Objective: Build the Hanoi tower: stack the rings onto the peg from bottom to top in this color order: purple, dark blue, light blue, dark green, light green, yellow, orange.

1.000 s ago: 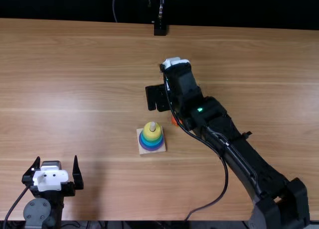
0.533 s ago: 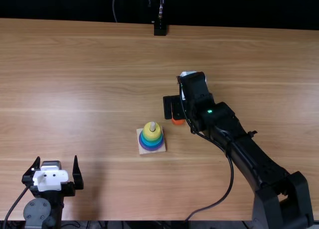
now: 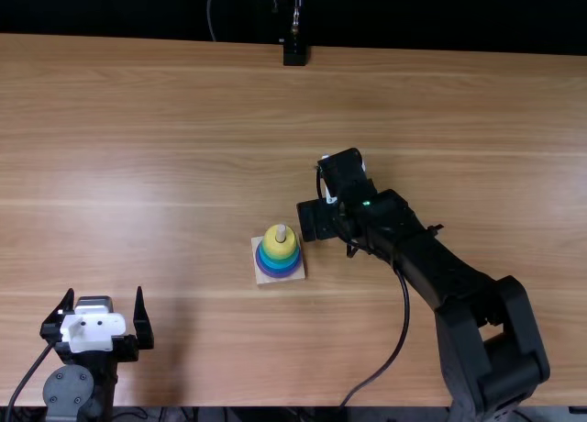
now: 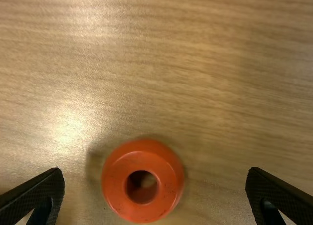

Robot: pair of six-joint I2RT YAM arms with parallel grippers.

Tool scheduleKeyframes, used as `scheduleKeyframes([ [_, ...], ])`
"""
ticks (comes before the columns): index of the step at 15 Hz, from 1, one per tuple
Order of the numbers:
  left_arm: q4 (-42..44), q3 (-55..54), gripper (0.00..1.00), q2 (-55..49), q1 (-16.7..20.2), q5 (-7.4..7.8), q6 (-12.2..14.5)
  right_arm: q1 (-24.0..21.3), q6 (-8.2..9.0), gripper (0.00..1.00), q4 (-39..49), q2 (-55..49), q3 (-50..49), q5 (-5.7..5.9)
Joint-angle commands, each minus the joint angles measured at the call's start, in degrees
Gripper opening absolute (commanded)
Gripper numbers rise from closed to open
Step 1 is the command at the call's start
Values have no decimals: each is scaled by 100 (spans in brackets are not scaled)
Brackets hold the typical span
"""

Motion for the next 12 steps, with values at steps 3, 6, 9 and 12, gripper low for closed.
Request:
scheduleKeyframes([
  [3, -457, -593, 100, -67, 48, -3, 27, 38, -15, 100, 15, 166, -4, 38],
  [6, -457, -593, 100, -67, 48, -3, 27, 38, -4, 72, 25, 210, 5, 28],
  [9, -457, -593, 100, -67, 48, -3, 27, 38, -4, 39, 25, 236, -48, 28],
  [12, -457, -593, 100, -67, 48, -3, 27, 38, 7, 21, 25, 236, -66, 17],
])
